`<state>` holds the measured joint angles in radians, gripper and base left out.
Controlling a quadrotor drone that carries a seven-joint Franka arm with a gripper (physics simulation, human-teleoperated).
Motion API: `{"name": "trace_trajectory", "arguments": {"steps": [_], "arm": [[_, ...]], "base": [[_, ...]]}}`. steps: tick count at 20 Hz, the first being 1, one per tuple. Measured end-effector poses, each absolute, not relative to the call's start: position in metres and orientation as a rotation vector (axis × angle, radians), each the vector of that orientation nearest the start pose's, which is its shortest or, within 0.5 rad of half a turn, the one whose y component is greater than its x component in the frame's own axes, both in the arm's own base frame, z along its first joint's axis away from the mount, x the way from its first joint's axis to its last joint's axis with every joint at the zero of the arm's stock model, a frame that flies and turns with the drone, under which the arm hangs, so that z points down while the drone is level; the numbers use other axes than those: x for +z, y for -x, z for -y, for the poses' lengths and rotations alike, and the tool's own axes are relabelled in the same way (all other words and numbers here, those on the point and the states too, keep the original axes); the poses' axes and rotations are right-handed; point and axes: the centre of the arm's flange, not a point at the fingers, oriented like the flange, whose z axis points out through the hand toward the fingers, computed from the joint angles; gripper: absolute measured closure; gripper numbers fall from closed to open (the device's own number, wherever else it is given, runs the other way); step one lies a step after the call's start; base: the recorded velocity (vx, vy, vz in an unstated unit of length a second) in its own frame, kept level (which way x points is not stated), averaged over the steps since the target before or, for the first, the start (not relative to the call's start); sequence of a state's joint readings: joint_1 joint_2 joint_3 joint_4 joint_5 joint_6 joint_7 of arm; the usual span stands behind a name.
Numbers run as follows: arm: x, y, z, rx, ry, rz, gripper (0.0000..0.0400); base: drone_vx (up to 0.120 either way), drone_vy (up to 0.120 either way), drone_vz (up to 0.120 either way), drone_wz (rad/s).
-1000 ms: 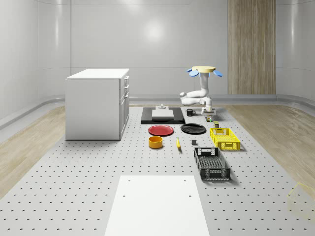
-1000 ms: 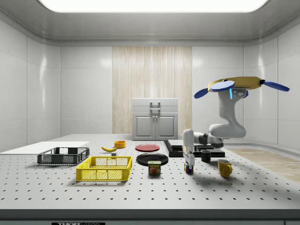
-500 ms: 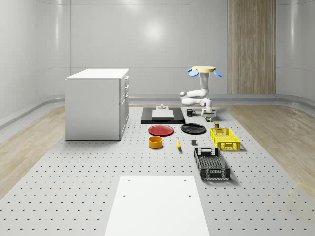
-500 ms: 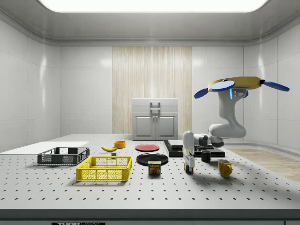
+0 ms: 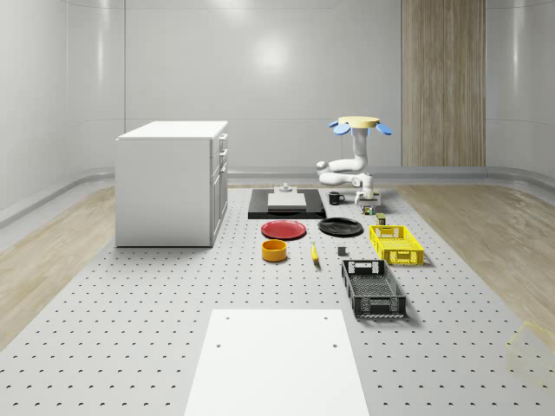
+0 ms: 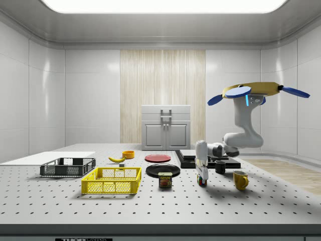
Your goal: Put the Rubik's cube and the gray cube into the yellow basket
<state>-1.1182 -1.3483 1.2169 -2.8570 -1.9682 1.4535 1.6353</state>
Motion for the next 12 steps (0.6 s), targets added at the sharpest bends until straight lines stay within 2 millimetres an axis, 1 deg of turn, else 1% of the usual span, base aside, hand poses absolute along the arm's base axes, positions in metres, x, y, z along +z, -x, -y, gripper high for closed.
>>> {"name": "trace_trajectory", "arguments": {"steps": [4, 8, 12], "arm": [[0.524, -0.307, 0.000, 0.785, -0.001, 0.002, 0.0073], [0.515, -0.307, 0.000, 0.785, -0.001, 0.002, 0.0074], [0.498, -0.307, 0.000, 0.785, -0.001, 0.002, 0.0075]], "base": [[0.000, 0.000, 0.000, 0.000], [0.000, 0.000, 0.000, 0.000], [0.000, 0.000, 0.120, 0.000]]}}
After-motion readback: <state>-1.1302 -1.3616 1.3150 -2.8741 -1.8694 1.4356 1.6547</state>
